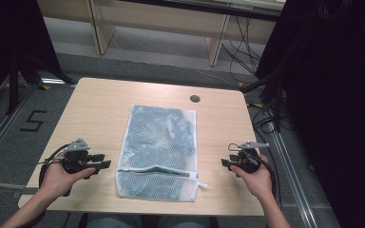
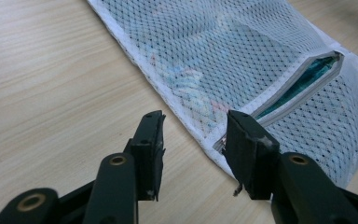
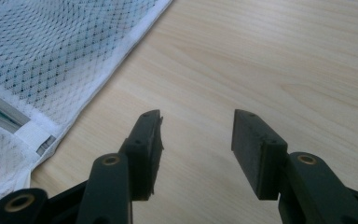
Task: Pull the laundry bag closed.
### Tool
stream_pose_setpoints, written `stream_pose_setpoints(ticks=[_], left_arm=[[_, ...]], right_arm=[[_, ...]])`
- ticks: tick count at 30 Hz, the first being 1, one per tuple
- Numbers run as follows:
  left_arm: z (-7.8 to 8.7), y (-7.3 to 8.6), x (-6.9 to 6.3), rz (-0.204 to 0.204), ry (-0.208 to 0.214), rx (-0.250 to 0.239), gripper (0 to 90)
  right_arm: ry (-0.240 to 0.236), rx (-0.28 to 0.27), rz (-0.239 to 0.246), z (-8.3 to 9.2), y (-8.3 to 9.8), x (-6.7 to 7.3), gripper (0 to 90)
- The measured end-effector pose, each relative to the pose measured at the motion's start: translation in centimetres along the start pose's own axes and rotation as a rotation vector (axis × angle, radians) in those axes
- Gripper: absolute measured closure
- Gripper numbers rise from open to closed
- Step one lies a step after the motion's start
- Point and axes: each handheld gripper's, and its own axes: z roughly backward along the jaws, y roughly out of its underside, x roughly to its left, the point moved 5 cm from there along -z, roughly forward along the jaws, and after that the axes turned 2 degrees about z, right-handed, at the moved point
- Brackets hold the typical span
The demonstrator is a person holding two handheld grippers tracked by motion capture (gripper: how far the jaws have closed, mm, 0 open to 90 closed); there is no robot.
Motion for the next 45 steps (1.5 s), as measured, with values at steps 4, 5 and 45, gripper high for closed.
stream_pose_setpoints(ticks=[4,5,45], left_arm=[[-0.2,-0.3,-0.1,-0.021,0.005,-0.005,61.7],[-0.2,-0.3,-0.1,-0.021,0.005,-0.005,62.9],[-5.8,-3.1,-0.1,-0.122,0.011,0.147,84.2]], right_arm=[[0.035,-0.059,0.012,-0.5,0.0,0.0,55.8],[0.035,-0.059,0.012,-0.5,0.0,0.0,55.8],[-0.186,0.011,0.314,-3.7,-7.6,11.7,62.2]])
